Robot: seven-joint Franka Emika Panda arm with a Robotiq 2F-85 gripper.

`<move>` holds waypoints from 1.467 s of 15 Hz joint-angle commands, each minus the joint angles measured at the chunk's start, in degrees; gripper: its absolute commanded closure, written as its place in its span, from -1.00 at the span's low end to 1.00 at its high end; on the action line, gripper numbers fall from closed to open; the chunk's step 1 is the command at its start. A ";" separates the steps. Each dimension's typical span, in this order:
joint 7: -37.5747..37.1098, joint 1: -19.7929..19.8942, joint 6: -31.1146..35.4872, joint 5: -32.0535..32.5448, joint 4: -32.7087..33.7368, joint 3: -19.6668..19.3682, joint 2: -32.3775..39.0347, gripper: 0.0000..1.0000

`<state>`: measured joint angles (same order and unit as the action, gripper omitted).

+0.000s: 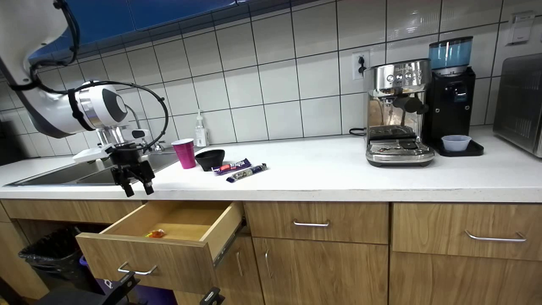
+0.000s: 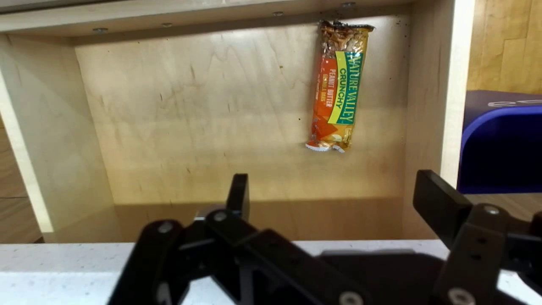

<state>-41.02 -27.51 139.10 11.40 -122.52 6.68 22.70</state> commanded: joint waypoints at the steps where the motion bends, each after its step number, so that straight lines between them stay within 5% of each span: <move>1: 1.74 1.49 -3.22 -0.15 1.44 0.57 -1.85 -1.00; 10: 8.16 4.02 -11.84 -0.04 7.97 0.56 -1.63 -1.00; 22: 7.47 7.36 -13.63 -1.95 10.39 -0.62 -0.87 -1.00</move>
<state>-34.07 -21.22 127.57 10.77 -113.55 6.11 21.75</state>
